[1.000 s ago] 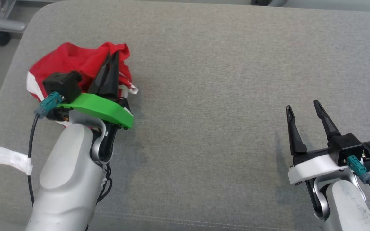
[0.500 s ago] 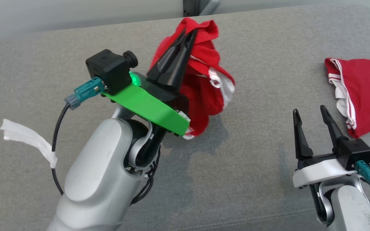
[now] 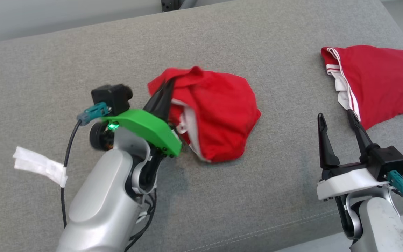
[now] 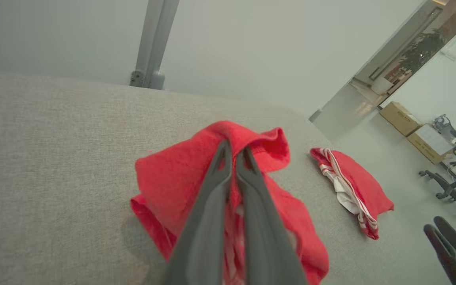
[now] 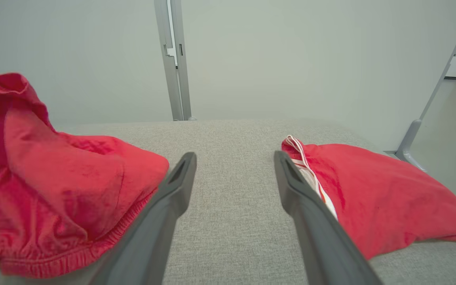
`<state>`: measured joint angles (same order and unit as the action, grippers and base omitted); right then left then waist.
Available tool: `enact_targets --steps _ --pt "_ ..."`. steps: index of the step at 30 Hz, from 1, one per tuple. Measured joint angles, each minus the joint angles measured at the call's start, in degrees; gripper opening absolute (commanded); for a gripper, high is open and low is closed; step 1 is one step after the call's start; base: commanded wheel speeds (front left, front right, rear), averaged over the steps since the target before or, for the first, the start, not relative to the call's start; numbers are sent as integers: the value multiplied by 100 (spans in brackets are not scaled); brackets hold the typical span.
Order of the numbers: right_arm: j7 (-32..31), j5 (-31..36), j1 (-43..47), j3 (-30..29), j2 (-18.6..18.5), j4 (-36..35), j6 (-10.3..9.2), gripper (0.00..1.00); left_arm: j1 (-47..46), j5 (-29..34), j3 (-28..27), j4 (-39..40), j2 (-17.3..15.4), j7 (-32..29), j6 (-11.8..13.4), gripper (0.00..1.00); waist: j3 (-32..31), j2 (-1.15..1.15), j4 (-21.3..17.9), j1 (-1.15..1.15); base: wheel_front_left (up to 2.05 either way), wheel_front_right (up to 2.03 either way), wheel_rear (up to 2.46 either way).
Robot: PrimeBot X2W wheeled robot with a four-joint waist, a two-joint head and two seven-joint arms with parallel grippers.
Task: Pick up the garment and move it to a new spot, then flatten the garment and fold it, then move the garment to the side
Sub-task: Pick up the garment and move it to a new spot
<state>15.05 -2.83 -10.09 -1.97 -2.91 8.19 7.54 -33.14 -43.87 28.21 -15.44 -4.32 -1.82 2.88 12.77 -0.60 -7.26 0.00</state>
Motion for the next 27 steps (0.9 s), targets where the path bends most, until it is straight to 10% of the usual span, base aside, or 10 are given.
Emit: enact_targets --steps 12,13,16,27 --pt "0 -12 -88 34 0 110 0 100 -255 63 -48 -2708 -35 833 -471 0 178 0 -78 0 0 0 0" --pt "0 -11 -87 29 2 123 0 100 -300 79 -40 -2818 -20 933 -509 12 177 0 -68 0 0 0 0" --pt "0 -8 -85 -5 1 147 0 100 -418 180 58 -3037 2 1206 -589 100 136 0 -31 0 0 0 0" --pt "0 159 293 -320 1 96 0 100 197 537 -205 -2407 -114 1670 -279 100 -306 0 182 0 0 0 0"
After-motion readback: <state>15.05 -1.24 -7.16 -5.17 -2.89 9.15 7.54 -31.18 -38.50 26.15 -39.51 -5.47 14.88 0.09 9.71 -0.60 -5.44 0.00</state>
